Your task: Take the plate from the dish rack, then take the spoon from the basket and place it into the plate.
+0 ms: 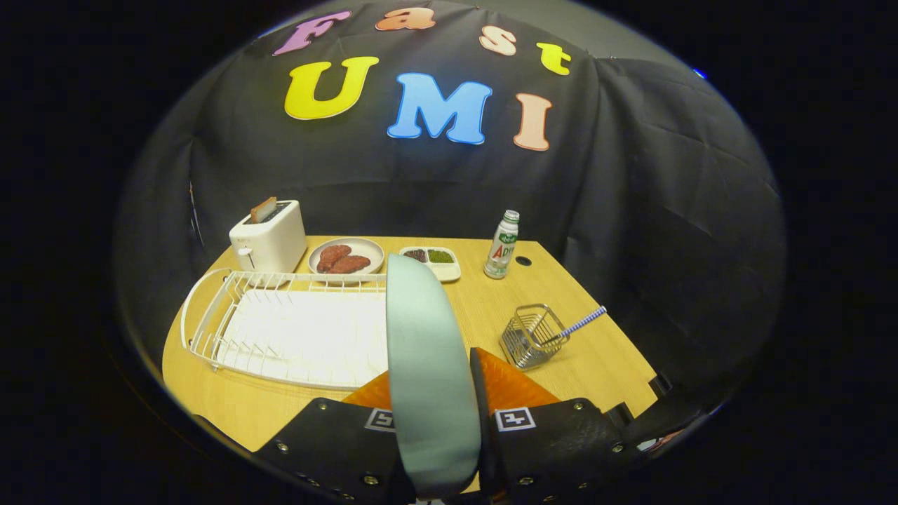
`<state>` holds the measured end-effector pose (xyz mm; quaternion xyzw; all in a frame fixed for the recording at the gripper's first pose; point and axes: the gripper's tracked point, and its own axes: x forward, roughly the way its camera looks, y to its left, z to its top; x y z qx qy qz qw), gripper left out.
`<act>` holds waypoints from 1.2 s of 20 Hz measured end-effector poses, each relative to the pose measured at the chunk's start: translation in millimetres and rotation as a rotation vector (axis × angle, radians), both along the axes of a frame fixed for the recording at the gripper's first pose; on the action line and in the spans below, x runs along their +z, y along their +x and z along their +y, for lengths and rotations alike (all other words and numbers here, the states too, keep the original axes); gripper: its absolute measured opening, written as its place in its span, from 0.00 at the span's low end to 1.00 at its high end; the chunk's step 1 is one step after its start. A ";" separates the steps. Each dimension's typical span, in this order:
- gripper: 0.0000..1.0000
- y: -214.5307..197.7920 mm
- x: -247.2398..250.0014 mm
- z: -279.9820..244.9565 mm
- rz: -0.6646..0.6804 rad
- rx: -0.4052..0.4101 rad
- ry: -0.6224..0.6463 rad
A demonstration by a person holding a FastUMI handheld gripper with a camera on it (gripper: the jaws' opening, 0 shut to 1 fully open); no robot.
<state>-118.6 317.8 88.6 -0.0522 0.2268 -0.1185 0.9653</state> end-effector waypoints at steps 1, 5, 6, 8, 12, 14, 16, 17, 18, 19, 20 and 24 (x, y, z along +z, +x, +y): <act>0.35 -6.3 -10.0 -3.0 0.019 -0.002 0.019; 0.35 -23.0 -49.4 -15.0 0.078 -0.003 0.104; 0.35 -24.0 -59.6 -14.0 0.090 0.000 0.144; 0.35 -26.0 -78.6 -15.3 0.121 -0.010 0.210; 0.35 -26.8 -113.3 -2.7 0.183 0.028 0.377; 0.35 -23.1 -118.2 0.7 0.171 0.024 0.473; 0.35 -21.4 -125.7 5.1 0.180 0.019 0.564; 0.35 -23.2 -128.7 6.6 0.181 0.018 0.603; 0.35 -24.4 -131.0 6.3 0.178 0.012 0.637; 0.35 -24.4 -133.4 5.2 0.177 0.004 0.665; 0.35 -23.5 -137.6 2.0 0.177 -0.013 0.678; 0.42 -25.1 -149.0 -10.0 0.182 -0.062 0.688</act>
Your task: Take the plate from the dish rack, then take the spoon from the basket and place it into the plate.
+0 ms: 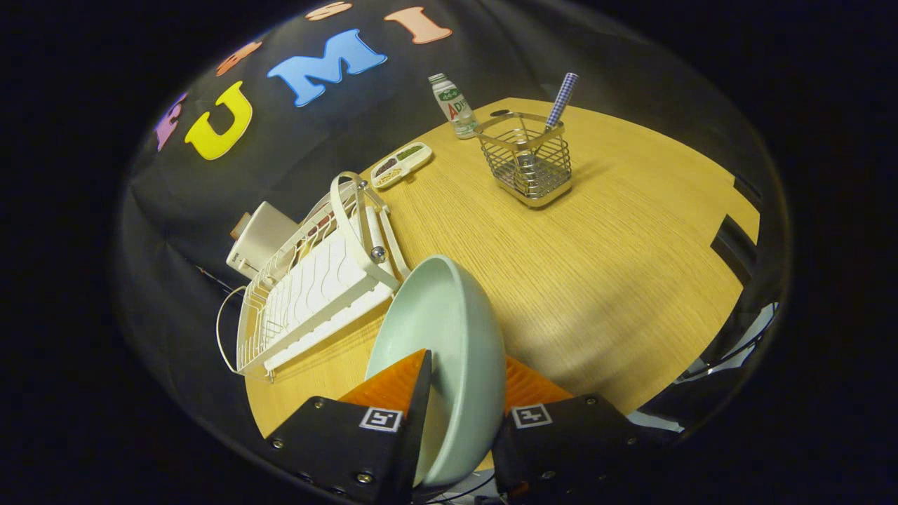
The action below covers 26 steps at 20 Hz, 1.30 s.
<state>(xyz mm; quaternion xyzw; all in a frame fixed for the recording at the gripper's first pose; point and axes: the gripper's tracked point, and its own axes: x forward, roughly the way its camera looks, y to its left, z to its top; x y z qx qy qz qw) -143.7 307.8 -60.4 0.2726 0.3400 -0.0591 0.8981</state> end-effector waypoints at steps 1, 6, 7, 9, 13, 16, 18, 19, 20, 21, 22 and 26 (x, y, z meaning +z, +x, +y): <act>0.43 0.7 -1.9 -3.9 0.007 -0.009 0.010; 0.54 -3.8 -9.0 -21.4 0.025 -0.057 -0.014; 0.58 -3.7 -9.1 -25.6 0.026 -0.064 -0.019; 0.58 -3.5 -8.4 -28.4 0.027 -0.067 -0.018; 0.58 9.3 5.4 -37.6 -0.003 -0.099 -0.039; 0.58 26.4 32.1 -54.5 -0.063 -0.167 -0.057; 0.58 38.7 49.5 -72.9 -0.097 -0.222 -0.077; 0.58 44.2 58.7 -83.1 -0.113 -0.251 -0.085; 0.58 48.9 66.1 -92.8 -0.128 -0.279 -0.094; 0.58 54.2 75.7 -105.1 -0.143 -0.312 -0.105; 0.58 57.4 82.0 -114.7 -0.152 -0.340 -0.116; 0.58 75.1 103.6 -151.9 -0.188 -0.440 -0.125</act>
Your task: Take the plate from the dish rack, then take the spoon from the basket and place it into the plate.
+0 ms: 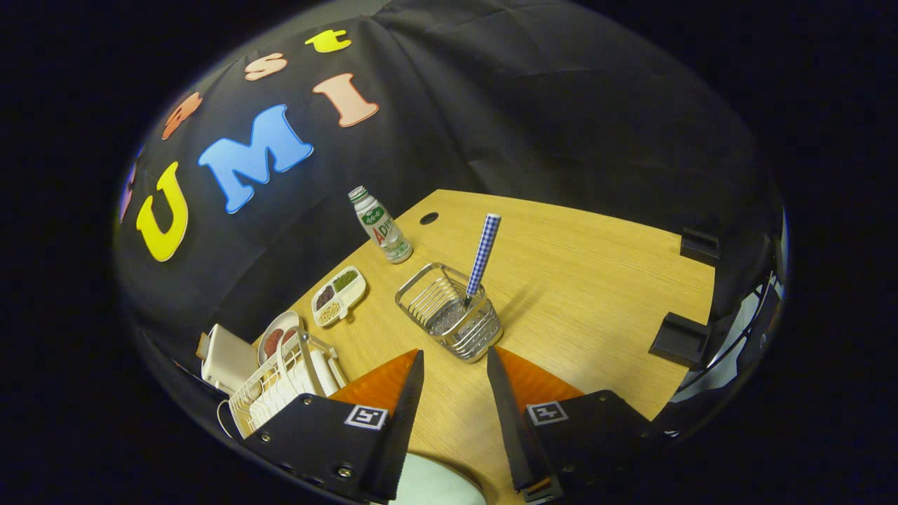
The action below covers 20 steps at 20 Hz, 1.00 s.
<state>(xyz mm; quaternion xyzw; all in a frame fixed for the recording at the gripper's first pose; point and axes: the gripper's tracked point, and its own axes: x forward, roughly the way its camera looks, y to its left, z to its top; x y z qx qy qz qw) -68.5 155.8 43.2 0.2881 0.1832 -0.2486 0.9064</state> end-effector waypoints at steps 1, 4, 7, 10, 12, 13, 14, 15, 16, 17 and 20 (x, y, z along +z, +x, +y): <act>0.58 4.8 3.8 -9.6 -0.007 -0.021 0.001; 0.58 19.9 14.2 -31.8 -0.040 -0.077 0.022; 0.58 35.3 20.9 -53.4 -0.072 -0.132 0.047; 0.58 49.3 17.4 -69.8 -0.070 -0.159 0.064; 0.58 60.4 11.8 -73.3 -0.063 -0.160 0.079; 0.58 66.2 6.9 -74.2 -0.053 -0.159 0.090; 0.58 68.4 3.4 -75.7 -0.048 -0.160 0.097; 0.58 73.1 0.7 -78.0 -0.041 -0.163 0.104; 0.58 75.1 -0.4 -81.3 -0.034 -0.164 0.109; 0.58 77.7 -2.9 -83.8 -0.025 -0.165 0.113; 0.58 82.1 -10.3 -88.3 -0.005 -0.169 0.110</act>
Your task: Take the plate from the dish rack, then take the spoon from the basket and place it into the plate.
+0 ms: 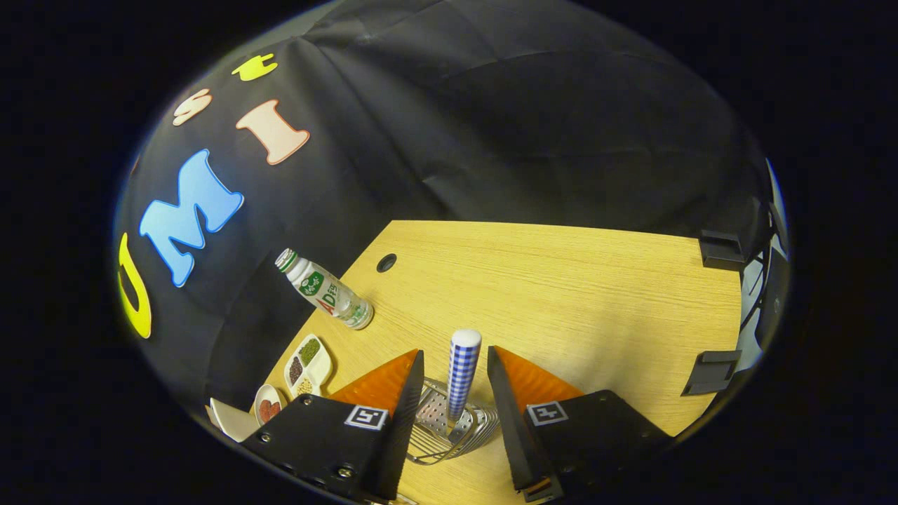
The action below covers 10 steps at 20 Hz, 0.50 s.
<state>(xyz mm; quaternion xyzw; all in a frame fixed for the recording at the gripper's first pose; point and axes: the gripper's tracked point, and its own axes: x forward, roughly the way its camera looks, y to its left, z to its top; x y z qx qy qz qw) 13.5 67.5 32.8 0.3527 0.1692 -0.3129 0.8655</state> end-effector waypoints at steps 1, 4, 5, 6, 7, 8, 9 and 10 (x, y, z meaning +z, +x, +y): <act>0.58 -0.7 -2.9 -1.4 0.008 -0.001 0.003; 0.42 4.5 -10.9 2.1 -0.002 0.010 0.035; 0.27 5.0 -13.3 -0.2 0.008 0.006 0.033; 0.28 4.7 -15.0 1.3 0.011 0.009 0.034; 0.28 4.7 -14.3 2.3 0.016 0.008 0.031; 0.28 5.8 -14.3 2.1 0.014 0.010 0.030; 0.28 6.5 -13.7 2.8 0.014 0.012 0.034; 0.28 8.9 -12.9 4.8 0.007 0.018 0.034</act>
